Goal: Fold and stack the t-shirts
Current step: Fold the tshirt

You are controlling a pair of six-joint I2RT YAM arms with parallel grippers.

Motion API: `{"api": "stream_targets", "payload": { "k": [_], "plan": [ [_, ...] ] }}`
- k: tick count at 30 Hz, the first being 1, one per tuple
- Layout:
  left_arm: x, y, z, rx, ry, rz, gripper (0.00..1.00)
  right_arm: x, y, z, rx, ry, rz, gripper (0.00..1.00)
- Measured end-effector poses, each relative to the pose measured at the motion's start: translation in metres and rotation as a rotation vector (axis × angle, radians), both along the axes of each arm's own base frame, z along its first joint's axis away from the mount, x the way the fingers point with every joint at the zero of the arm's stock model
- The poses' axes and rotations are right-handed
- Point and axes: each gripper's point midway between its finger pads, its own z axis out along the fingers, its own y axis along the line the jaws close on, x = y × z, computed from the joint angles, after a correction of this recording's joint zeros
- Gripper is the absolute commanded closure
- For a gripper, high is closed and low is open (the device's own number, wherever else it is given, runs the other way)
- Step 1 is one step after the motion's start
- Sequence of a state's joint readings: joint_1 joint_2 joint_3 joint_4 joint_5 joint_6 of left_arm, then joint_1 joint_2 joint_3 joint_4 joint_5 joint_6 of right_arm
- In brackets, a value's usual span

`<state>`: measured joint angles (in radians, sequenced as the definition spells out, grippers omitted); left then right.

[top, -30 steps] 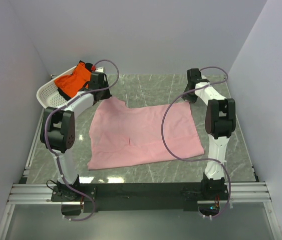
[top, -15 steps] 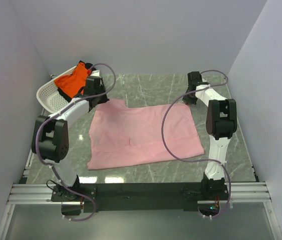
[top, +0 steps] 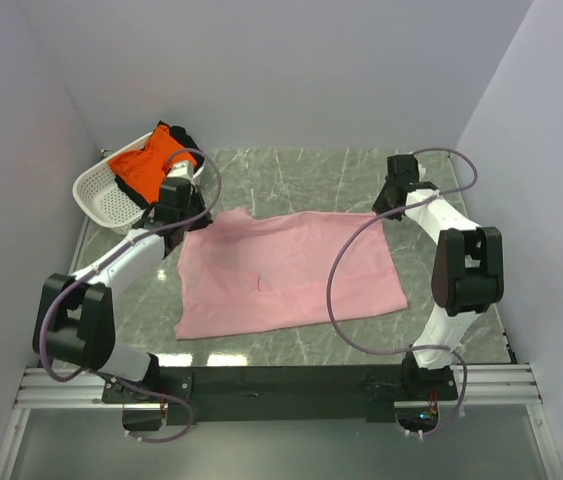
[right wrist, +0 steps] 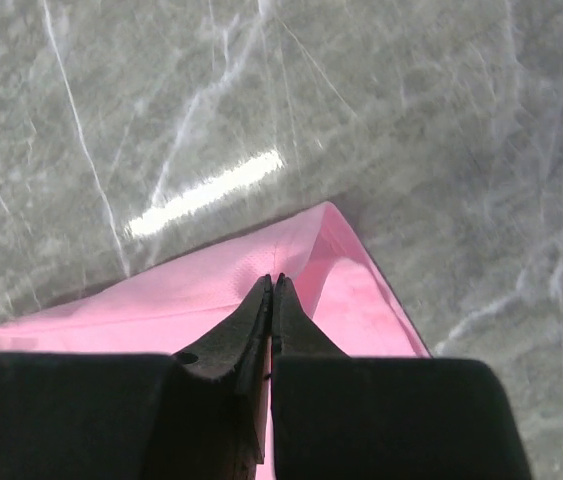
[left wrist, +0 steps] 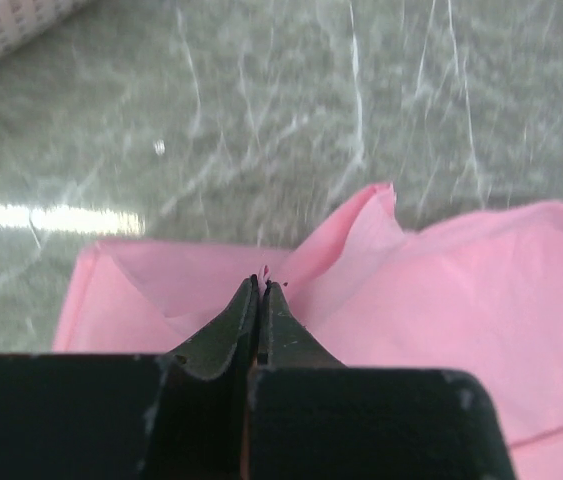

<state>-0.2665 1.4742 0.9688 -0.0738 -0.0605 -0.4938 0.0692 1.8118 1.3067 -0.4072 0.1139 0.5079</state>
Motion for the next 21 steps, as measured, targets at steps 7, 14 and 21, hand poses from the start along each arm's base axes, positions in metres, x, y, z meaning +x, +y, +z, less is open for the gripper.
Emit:
{"api": "stream_targets", "payload": {
  "k": [7,14,21],
  "plan": [
    [-0.045,-0.010,-0.012,0.025,0.022,-0.019,0.99,-0.039,-0.004,-0.006,-0.006,0.018,-0.003,1.00],
    [-0.077,-0.017,-0.003,0.036,0.001,-0.020,0.99,-0.071,-0.011,-0.011,-0.032,0.038,-0.015,1.00],
    [-0.109,-0.001,-0.009,0.034,0.017,0.037,1.00,-0.094,-0.016,-0.002,-0.047,0.008,-0.028,1.00]
  ]
}}
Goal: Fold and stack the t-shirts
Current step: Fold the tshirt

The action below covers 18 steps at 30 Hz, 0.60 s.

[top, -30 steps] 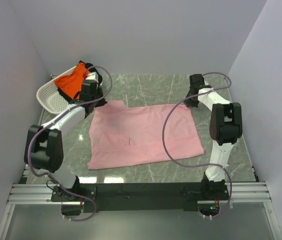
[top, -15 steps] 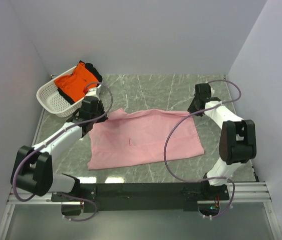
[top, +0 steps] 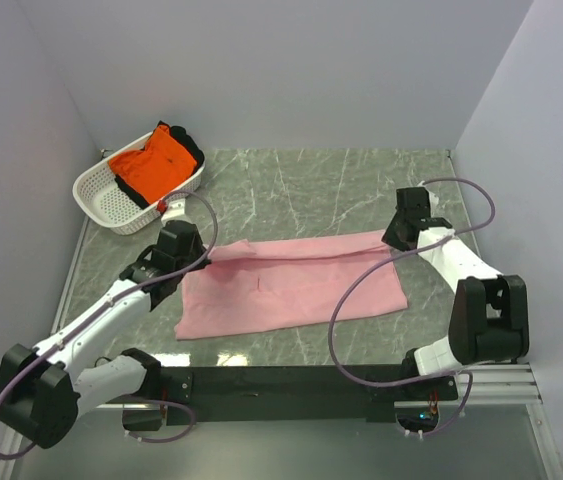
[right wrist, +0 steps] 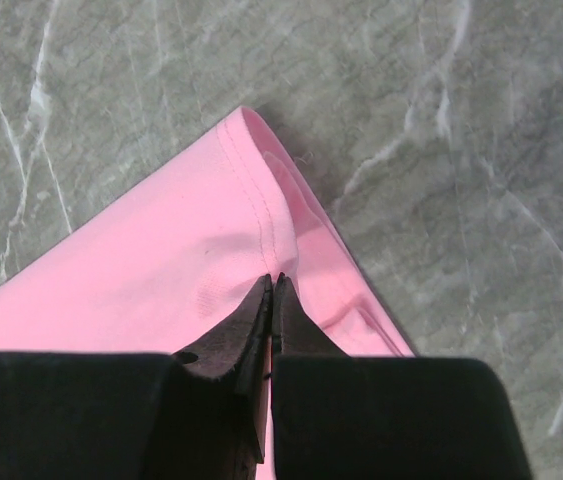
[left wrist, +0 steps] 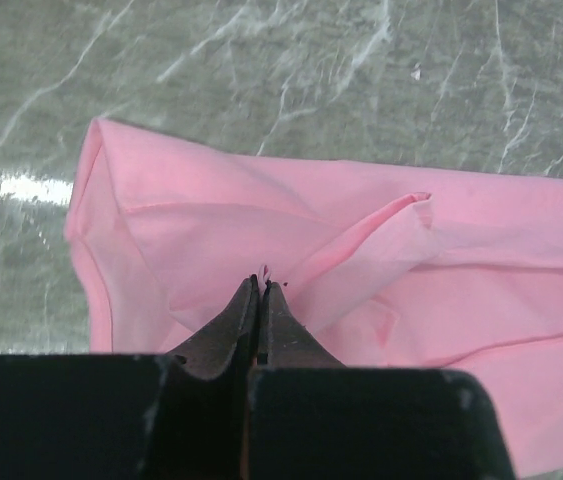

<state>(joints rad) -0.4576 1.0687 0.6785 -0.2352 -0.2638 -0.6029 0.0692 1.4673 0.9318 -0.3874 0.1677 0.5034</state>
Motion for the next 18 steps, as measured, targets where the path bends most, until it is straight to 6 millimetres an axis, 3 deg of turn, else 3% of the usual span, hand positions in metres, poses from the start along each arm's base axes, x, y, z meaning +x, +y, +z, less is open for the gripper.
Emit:
{"api": "stream_targets", "payload": {
  "k": [11,18],
  "plan": [
    [-0.033,0.002,-0.001,-0.033,0.006,0.024,1.00,-0.028,-0.004,0.012,-0.006,-0.042,-0.004,1.00],
    [-0.047,-0.001,-0.012,-0.028,0.045,0.020,0.99,-0.045,-0.005,0.009,-0.007,-0.042,-0.002,1.00]
  ]
}}
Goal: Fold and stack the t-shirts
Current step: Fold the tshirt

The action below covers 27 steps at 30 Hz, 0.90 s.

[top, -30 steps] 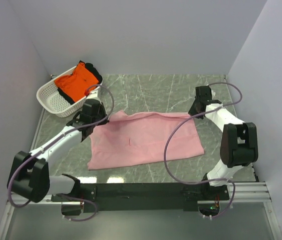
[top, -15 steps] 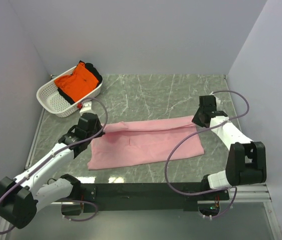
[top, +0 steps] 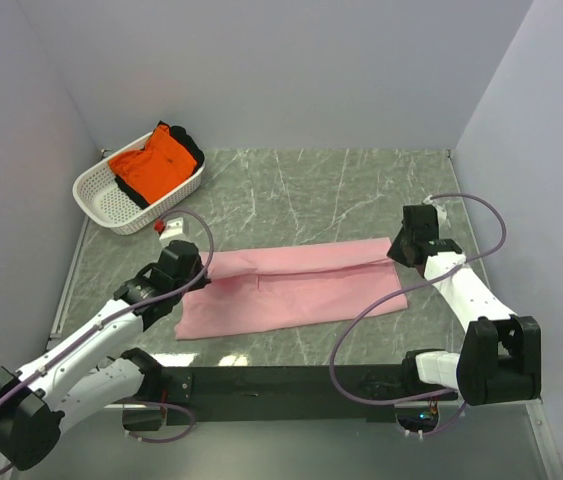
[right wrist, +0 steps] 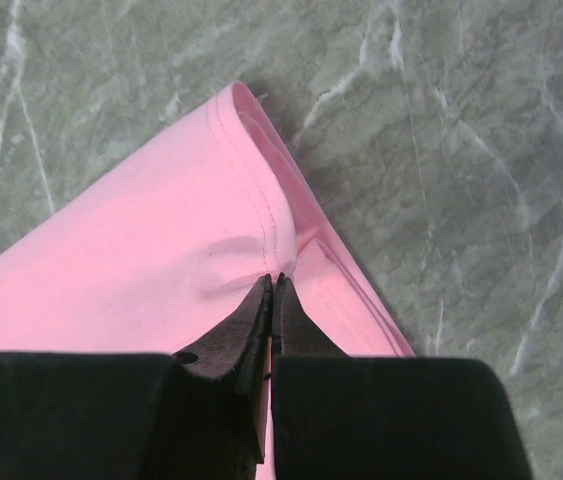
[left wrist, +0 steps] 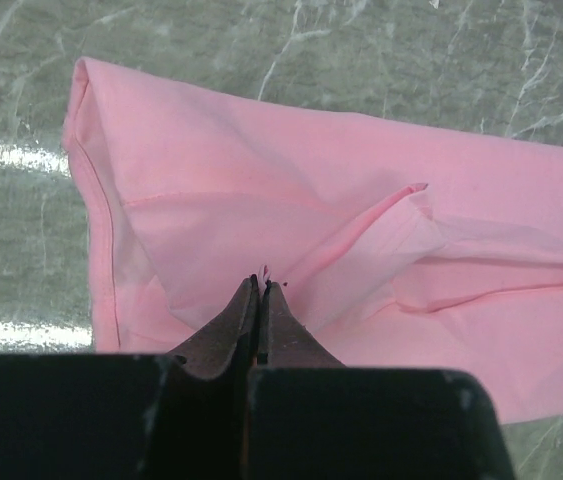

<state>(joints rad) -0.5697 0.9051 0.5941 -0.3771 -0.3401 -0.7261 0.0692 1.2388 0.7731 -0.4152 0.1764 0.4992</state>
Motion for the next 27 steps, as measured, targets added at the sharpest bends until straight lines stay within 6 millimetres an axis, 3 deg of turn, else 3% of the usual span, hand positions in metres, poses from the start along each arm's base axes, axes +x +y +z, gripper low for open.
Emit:
{"api": "stream_targets", "payload": {
  "k": [6,7,8,9,12,14,15,17,23,27],
  "plan": [
    [-0.010,0.002,0.002,-0.016,-0.003,0.009,0.99,-0.010,-0.002,-0.012,-0.008,0.035,0.000,1.00],
    [-0.012,0.003,0.002,-0.019,-0.003,0.009,0.95,-0.012,-0.002,-0.014,-0.011,0.039,-0.002,1.00],
    [-0.013,0.002,0.003,-0.023,-0.001,0.009,0.88,-0.014,-0.003,-0.015,-0.015,0.044,-0.005,1.00],
    [-0.014,0.002,0.003,-0.026,-0.001,0.007,0.71,-0.016,-0.004,-0.017,-0.020,0.051,-0.008,0.98],
    [-0.020,-0.005,0.003,-0.047,0.011,-0.013,0.45,-0.022,-0.006,-0.019,-0.028,0.065,-0.016,0.77],
    [-0.025,-0.010,0.003,-0.064,0.023,-0.032,0.37,-0.024,-0.009,-0.020,-0.039,0.072,-0.021,0.58],
    [-0.027,-0.012,0.004,-0.076,0.025,-0.040,0.31,-0.025,-0.010,-0.019,-0.042,0.071,-0.026,0.54],
    [-0.033,-0.016,0.008,-0.099,0.024,-0.062,0.27,-0.027,-0.011,-0.017,-0.050,0.072,-0.027,0.47],
    [-0.037,-0.018,0.026,-0.152,-0.031,-0.080,0.18,-0.034,-0.016,-0.002,-0.076,0.041,-0.042,0.43],
    [-0.029,-0.023,0.016,-0.129,-0.010,-0.081,0.15,-0.033,-0.006,0.017,-0.068,-0.025,-0.012,0.43]
  ]
}}
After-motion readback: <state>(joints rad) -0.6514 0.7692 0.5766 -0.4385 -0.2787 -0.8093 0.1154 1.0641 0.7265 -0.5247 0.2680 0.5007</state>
